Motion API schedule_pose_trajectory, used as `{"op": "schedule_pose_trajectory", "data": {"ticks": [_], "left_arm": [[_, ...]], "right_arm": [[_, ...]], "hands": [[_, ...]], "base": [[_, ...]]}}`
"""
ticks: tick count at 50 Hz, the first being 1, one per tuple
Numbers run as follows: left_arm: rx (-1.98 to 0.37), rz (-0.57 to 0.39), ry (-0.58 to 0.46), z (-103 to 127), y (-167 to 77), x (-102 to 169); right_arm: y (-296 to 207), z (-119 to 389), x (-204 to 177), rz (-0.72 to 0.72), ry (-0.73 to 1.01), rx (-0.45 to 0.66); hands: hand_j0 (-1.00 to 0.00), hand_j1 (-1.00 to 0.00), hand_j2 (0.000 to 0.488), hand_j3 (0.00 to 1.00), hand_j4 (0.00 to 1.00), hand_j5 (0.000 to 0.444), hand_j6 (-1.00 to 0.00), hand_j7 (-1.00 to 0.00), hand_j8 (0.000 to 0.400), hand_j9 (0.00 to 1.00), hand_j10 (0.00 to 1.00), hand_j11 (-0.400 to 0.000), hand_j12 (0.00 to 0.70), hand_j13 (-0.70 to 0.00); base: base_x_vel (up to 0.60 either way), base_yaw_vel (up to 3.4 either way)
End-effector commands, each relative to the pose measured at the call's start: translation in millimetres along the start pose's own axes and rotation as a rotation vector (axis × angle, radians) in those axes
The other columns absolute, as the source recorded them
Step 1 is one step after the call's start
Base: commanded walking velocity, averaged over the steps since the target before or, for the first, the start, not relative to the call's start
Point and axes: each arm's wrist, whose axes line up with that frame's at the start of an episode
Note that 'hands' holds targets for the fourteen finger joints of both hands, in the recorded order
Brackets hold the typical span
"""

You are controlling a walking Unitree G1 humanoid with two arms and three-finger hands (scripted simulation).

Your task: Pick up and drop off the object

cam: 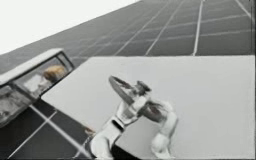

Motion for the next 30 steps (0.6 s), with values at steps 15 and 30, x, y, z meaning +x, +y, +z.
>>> {"op": "schedule_pose_trajectory", "data": {"ticks": [15,30], "left_arm": [[0.049,0.252,0.294,-48,75,9],[0.017,0.195,0.428,-78,64,-20]], "right_arm": [[-134,37,19,-0.361,-0.274,-0.343],[-142,68,17,-0.078,-0.756,-0.319]], "hands": [[0.0,0.0,0.0,1.0,1.0,0.0,0.0,0.0,0.0,1.0,1.0,-0.4,0.0,-0.7],[0.0,0.0,0.0,1.0,1.0,0.0,0.0,0.0,0.0,1.0,1.0,-0.4,0.0,-0.7]], "base": [[0.0,0.0],[0.0,0.0]]}}
